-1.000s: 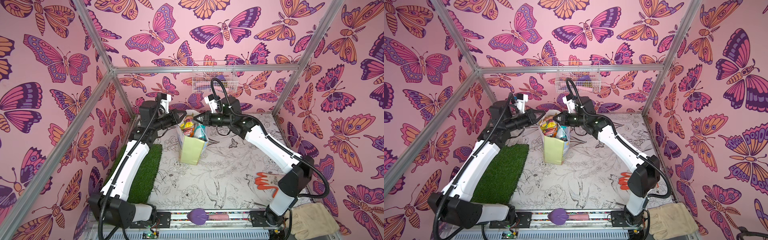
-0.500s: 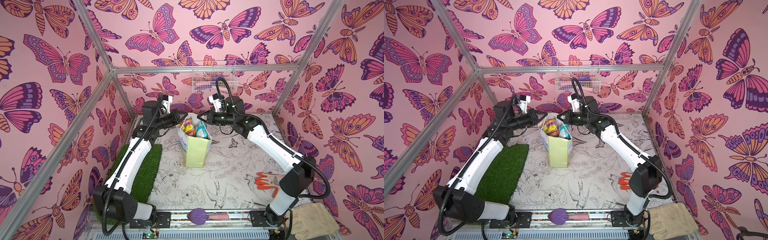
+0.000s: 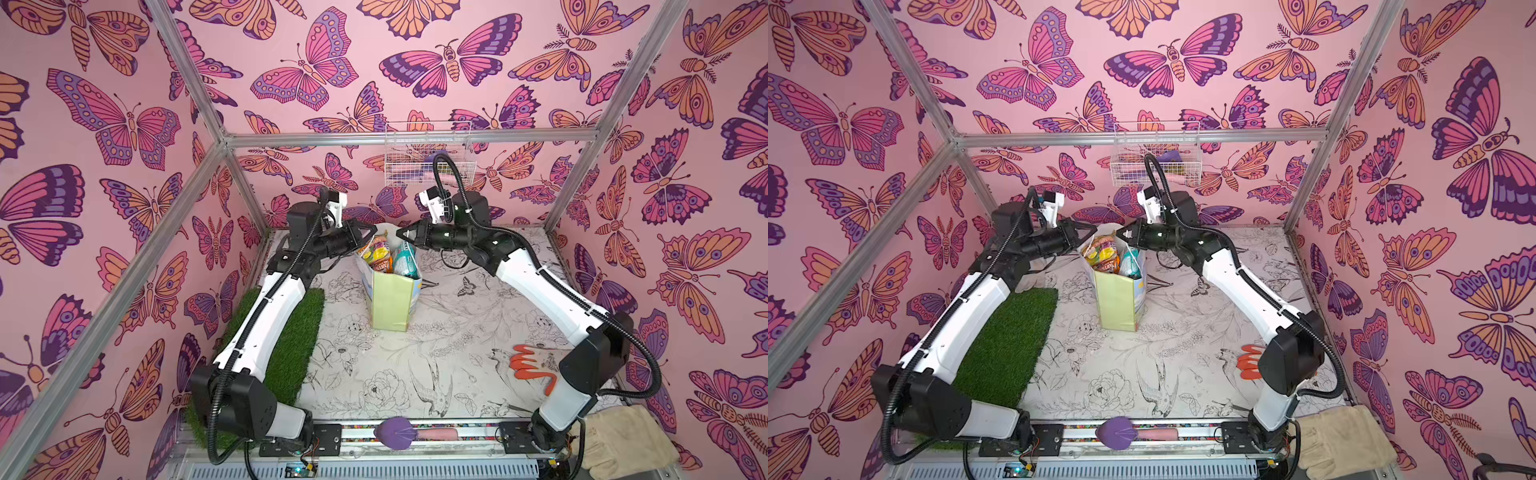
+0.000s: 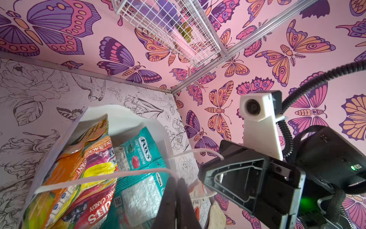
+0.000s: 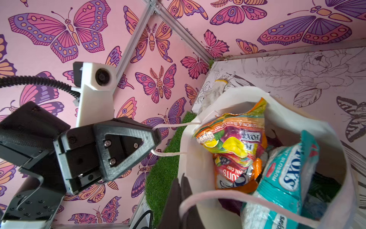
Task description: Place the snacks into the paper bag
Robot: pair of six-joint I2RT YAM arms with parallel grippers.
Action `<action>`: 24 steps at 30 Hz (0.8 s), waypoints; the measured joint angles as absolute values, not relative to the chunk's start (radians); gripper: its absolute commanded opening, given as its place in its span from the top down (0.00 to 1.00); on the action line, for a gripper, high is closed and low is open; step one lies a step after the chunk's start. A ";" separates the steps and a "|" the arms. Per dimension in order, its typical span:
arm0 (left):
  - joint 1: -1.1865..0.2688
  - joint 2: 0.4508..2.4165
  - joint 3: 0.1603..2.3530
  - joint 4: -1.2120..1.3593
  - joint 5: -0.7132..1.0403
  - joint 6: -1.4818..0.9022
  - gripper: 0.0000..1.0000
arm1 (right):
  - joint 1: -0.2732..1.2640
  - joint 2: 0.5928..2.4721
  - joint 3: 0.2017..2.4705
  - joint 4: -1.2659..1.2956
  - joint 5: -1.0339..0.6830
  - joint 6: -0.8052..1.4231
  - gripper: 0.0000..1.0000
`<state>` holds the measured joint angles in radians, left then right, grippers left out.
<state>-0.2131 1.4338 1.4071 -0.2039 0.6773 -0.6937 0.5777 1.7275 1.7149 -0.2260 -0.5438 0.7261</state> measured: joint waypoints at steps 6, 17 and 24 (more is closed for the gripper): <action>-0.198 1.406 1.359 -0.183 0.685 -0.695 0.77 | 0.566 1.721 1.676 -0.182 -0.548 0.733 0.53; -0.144 1.309 1.337 -0.173 0.681 -0.711 0.47 | 0.562 1.630 1.621 -0.171 -0.543 0.711 0.32; -0.114 1.240 1.301 -0.184 0.680 -0.715 0.41 | 0.562 1.609 1.619 -0.217 -0.525 0.668 0.25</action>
